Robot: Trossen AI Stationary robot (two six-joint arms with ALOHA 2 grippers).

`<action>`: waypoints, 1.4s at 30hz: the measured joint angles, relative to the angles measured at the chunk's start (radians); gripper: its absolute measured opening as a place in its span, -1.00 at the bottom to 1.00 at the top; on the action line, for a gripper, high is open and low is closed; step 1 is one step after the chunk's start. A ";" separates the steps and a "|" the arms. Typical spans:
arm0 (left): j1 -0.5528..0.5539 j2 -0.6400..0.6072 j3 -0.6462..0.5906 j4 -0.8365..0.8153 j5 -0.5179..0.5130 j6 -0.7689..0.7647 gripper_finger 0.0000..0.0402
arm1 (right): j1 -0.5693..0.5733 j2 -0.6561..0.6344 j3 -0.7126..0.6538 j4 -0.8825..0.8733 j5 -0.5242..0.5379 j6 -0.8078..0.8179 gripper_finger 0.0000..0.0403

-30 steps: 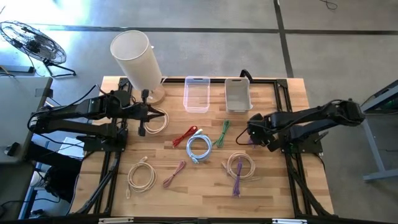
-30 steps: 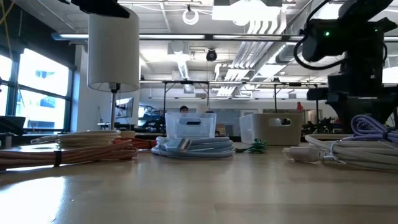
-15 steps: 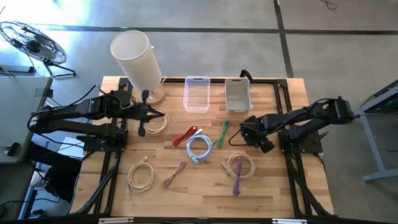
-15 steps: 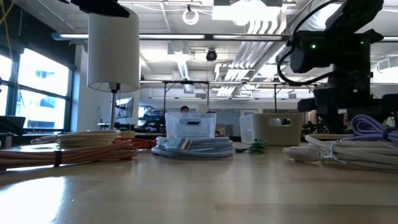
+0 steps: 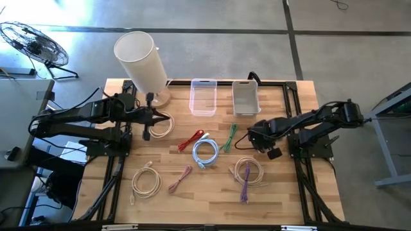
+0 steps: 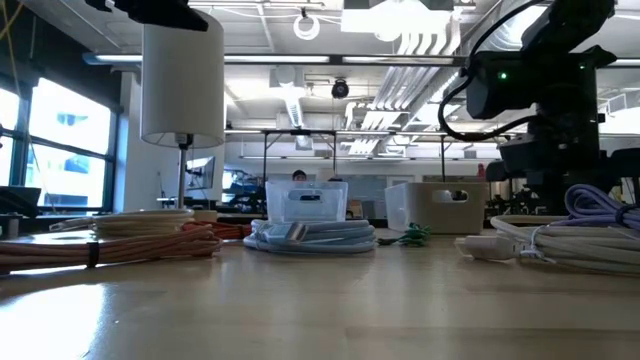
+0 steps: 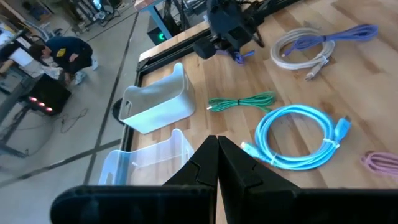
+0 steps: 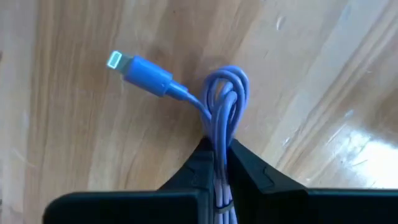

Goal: Pick & Place USB Port
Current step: Put the top purple charger cable into the gray bin

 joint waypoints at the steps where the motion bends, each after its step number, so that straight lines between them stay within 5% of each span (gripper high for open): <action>1: 0.000 0.000 0.000 0.000 -0.010 0.004 -1.00 | 0.000 0.000 0.000 -0.001 0.009 0.004 -0.88; 11: 0.000 0.000 0.000 0.000 -0.036 0.043 -1.00 | -0.005 0.005 0.129 -0.120 0.137 0.115 -0.93; 25: 0.000 0.000 0.000 0.008 -0.074 0.047 -1.00 | 0.016 0.003 0.564 -0.478 0.001 0.380 -0.94; 42: 0.000 0.000 0.000 0.009 -0.140 -0.009 -1.00 | -0.165 0.002 0.842 -0.246 -0.082 0.569 -0.94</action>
